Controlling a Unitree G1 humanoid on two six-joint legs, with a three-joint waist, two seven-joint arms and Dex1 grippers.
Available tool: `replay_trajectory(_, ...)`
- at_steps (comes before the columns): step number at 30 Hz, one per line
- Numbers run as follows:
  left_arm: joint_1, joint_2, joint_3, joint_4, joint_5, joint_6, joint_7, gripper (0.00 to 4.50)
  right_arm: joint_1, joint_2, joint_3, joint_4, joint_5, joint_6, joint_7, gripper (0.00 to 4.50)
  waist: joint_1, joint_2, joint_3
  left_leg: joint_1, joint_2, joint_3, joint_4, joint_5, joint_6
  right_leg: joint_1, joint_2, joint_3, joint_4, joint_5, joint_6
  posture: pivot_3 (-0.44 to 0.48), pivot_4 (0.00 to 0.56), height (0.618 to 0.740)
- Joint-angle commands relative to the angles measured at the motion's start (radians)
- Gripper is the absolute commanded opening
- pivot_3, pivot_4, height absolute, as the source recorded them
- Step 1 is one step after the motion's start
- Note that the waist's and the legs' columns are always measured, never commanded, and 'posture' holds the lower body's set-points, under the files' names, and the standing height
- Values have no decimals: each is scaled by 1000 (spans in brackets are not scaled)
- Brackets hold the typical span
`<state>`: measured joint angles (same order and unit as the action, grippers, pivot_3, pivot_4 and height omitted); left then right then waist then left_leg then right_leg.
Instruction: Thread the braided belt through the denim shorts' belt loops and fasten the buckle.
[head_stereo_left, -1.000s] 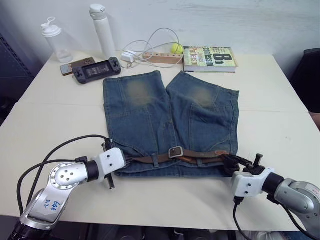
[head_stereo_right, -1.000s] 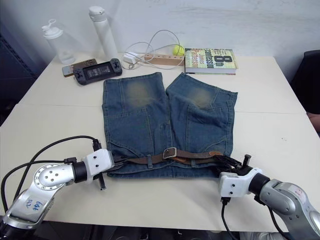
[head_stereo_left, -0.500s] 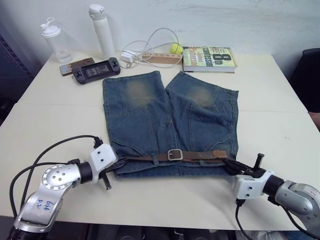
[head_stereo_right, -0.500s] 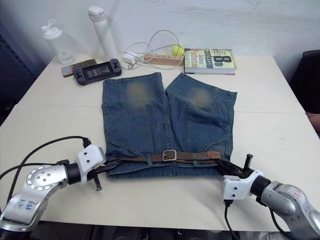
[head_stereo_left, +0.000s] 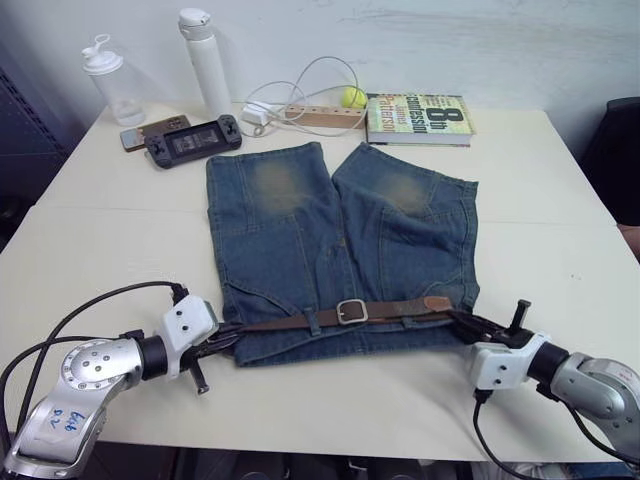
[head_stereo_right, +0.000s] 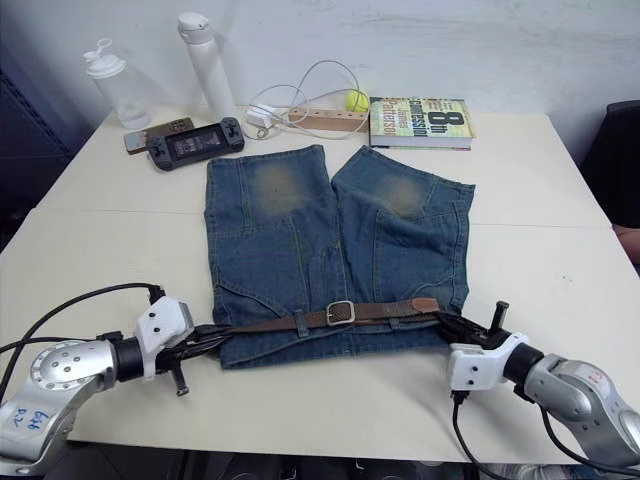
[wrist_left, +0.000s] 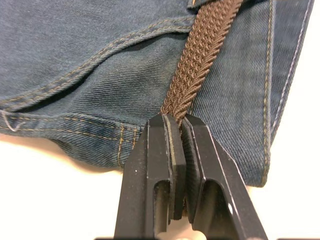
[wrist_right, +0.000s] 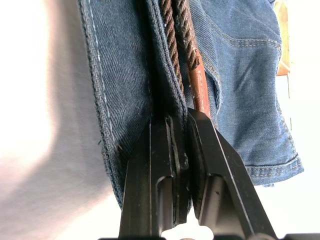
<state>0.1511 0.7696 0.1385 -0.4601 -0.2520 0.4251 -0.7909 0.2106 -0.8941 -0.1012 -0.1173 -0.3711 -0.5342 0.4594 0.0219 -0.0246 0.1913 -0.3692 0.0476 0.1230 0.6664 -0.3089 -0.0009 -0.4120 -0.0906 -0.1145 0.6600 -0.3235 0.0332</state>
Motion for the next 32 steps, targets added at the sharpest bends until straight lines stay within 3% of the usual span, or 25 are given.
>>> replay_trajectory(1, 12, -30, -6, -22, -124, 98, -40, 1049, 16, -28, -17, 27, 122, -105, 36, 1090, 0, 0, 0, 0, 0, 0, 0, 0, 0, 0, 0, 0, 0, 0, 0, 0, 150, 703)
replay_trajectory(5, 26, -12, -8, -24, -165, 113, -81, 2463, 29, -110, 22, 57, 307, -181, 186, 2665, 0, 0, 0, 0, 0, 0, 0, 0, 0, 0, 0, 0, 0, 0, 0, 0, 150, 703)
replay_trajectory(8, 44, 34, 60, -53, -265, 188, -147, 3659, -26, -195, -15, -1, 587, 49, 427, 4032, 0, 0, 0, 0, 0, 0, 0, 0, 0, 0, 0, 0, 0, 0, 0, 0, 150, 703)
replay_trajectory(10, 50, 56, 92, -60, -312, 222, -177, 4169, -55, -240, -27, -27, 716, 166, 506, 4399, -1, 0, 0, 0, 0, 0, 0, 0, 0, 0, 0, 0, 0, 0, 0, 0, 150, 703)
replay_trajectory(11, 50, 66, 124, -59, -352, 248, -189, 4445, -78, -280, -34, -45, 812, 275, 553, 4500, -8, 0, 0, 1, 0, 0, 0, -1, 1, 1, 0, 0, 0, 0, 0, 0, 150, 703)
replay_trajectory(14, 2, 92, 277, -28, -598, 435, -183, 4445, -186, -402, -72, -64, 1147, 716, 677, 4500, -22, 1, 1, 1, 1, -1, 0, -2, 5, 0, 0, -1, 1, 0, -1, 0, 150, 703)
replay_trajectory(17, -6, 143, 352, -1, -691, 541, -190, 4445, -278, -441, -110, -47, 1327, 973, 709, 4500, -22, 2, 3, -1, 1, -5, 0, -1, 6, 0, 0, -3, 1, 0, -2, 0, 150, 703)
replay_trajectory(22, 36, 104, 404, 22, -582, 412, -140, 4445, -405, -340, -131, -6, 1269, 1035, 630, 4500, -22, 3, 3, -2, 0, -6, -2, -3, 5, 0, -1, -5, -3, -1, -2, 0, 150, 703)
replay_trajectory(32, 99, 17, 375, 5, -509, 288, -89, 4445, -393, -204, -144, -36, 1146, 1039, 607, 4500, -20, 3, 3, -5, 0, -4, -1, -2, 1, -1, -1, -5, -6, 0, 0, 0, 150, 703)
